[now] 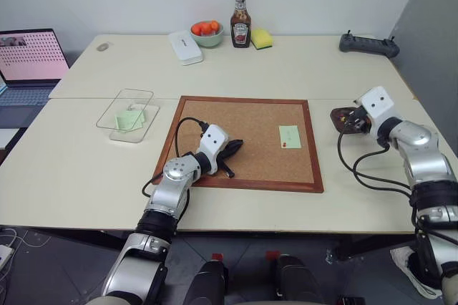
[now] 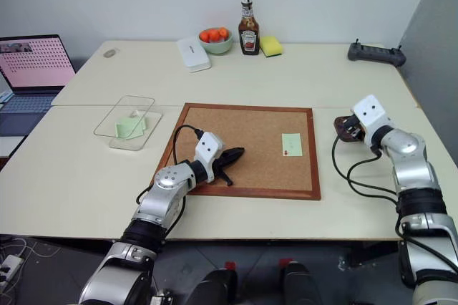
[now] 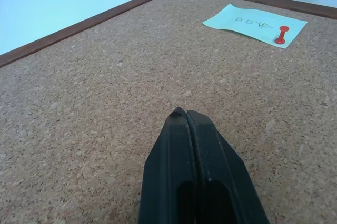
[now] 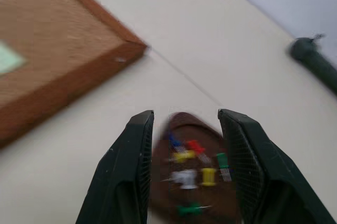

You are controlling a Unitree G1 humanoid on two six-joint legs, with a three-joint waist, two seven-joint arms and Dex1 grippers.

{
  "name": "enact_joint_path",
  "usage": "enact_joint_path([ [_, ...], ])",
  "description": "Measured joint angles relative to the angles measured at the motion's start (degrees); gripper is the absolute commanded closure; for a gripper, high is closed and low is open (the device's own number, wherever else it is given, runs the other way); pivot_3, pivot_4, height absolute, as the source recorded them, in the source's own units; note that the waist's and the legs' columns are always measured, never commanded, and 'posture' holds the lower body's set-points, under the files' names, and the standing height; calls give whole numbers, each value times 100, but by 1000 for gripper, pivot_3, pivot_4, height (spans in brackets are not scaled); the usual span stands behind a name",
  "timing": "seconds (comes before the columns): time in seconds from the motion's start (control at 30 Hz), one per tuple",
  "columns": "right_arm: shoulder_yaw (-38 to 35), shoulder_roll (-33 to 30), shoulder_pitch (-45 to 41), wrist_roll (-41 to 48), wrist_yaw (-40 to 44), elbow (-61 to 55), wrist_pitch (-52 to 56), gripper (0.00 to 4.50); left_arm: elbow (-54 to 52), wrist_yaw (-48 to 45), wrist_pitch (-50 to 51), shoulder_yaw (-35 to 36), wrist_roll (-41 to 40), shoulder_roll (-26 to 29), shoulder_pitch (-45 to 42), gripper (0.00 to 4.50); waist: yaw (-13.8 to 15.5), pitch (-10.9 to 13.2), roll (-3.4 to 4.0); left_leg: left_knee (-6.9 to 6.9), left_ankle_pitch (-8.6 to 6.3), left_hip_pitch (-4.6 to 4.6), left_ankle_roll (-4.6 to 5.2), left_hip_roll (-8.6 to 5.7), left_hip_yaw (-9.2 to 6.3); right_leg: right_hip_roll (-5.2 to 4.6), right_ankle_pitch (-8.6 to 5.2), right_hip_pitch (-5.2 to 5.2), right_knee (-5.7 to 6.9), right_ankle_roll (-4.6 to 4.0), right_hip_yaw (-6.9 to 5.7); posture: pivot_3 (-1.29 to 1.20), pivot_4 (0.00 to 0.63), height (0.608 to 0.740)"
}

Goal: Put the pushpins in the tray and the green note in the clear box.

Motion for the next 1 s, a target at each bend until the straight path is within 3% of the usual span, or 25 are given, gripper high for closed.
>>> enact_joint_path([
  [0.23,371,692,673,395,252,-1126,583,2438,19,0,6,7,-1,20,-6,4500,-2,-1,2,1,1,2,1,1,0,0,2,0,4,4,1,0,150,740],
  [0.6,726,1189,649,375,126,-1203,731,2438,13,-7,7,0,-2,20,-7,4500,-3,-1,2,0,1,2,1,1,-1,1,2,-1,2,4,0,0,150,740],
  [0.7,762,1215,619,361,121,-1132,744,2862,11,-6,9,0,-2,21,-6,4500,-3,-1,2,0,1,2,1,1,-1,1,2,-1,2,3,-1,0,150,740],
  [0.93,769,1347,545,359,79,-1025,752,4459,-44,7,18,3,-2,23,26,4500,-5,-1,2,0,1,1,1,1,-1,1,2,-2,1,4,0,0,150,740],
  [1.0,771,1353,544,367,82,-1025,752,4459,-62,7,21,3,-2,22,38,4500,-5,-1,2,0,1,1,1,1,0,0,2,-2,0,4,1,0,150,740],
])
